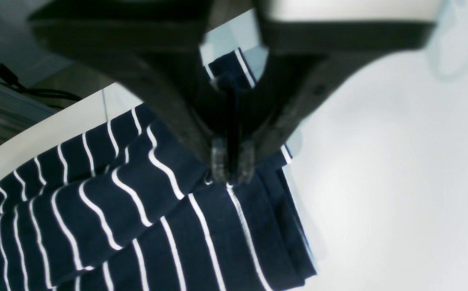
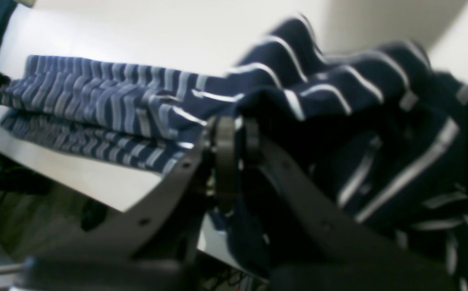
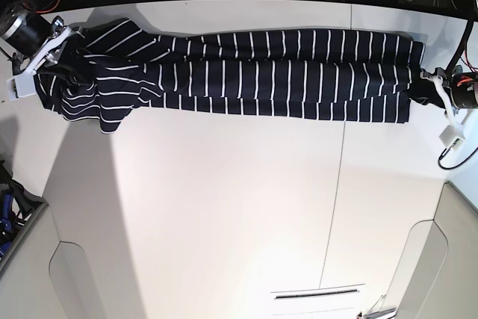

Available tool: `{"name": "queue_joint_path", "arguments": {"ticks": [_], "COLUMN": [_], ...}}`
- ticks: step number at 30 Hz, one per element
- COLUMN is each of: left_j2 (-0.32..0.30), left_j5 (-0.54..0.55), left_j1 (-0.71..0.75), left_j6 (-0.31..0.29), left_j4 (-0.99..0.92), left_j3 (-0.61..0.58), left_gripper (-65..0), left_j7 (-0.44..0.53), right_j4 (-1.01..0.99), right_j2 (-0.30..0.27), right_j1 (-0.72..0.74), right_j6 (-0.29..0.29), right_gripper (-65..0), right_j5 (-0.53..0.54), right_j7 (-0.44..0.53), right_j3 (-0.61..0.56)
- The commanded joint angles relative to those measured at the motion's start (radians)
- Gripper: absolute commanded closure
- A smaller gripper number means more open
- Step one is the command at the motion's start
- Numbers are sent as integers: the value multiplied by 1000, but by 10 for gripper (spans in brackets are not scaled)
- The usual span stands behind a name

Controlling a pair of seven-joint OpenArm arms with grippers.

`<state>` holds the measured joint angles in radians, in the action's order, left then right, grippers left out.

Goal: Fold the T-shirt properly
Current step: 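Pull the folded strip's ends apart with both grippers to straighten it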

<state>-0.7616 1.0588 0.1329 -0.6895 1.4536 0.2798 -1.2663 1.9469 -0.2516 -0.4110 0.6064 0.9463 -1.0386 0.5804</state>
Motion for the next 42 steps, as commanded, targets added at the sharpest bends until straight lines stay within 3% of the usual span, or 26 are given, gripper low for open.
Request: {"name": "queue_joint_path", "arguments": {"ticks": [1,6,12,13,16,18,19,22,26,32,36,38,41,42], "left_j2": [-21,-17,-17,-16,-17,-17,-17,-17,-17,-17,-16,-15,7,22], "left_j5": [14,12,-47,-58,-95,-115,-117,-117,-114,-66,-38,-39,-39,-39], "left_j1": [-10,10,37,39,39,39,39,39,39,39,39,39,39,39], "left_j6": [-9,-9,-9,-9,27,43,54,58,58,56,57,58,58,58], "left_j4": [13,12,11,11,11,11,11,11,11,11,11,11,11,11], "left_j3": [11,11,11,11,11,11,11,12,36,149,215,225,225,225], "left_gripper": [-113,-145,-284,-294,-296,-296,-296,-296,-296,-296,-316,-357,-392,-392], "left_j7": [18,36,108,120,132,134,134,134,134,134,141,141,142,142], "right_j4": [22,10,-35,-43,-55,-55,-54,-51,-27,84,158,167,158,152], "right_j2": [2,22,21,20,17,16,16,17,17,19,20,19,20,20], "right_j1": [-2,-2,-2,-2,-2,-2,-2,-2,-2,4,6,6,6,6], "right_j6": [4,-1,-8,-8,-8,-19,-20,-19,-15,-14,-14,-14,-14,-14], "right_gripper": [0,0,0,-52,-317,-404,-407,-407,-407,-407,-398,-318,-30,0], "right_j5": [14,-74,-182,-188,-188,-187,-183,-113,-96,-31,-20,-23,-29,-40], "right_j7": [10,10,33,43,47,32,25,-6,-10,-8,29,47,51,55], "right_j3": [8,7,7,7,8,8,10,39,131,302,323,312,283,267]}}
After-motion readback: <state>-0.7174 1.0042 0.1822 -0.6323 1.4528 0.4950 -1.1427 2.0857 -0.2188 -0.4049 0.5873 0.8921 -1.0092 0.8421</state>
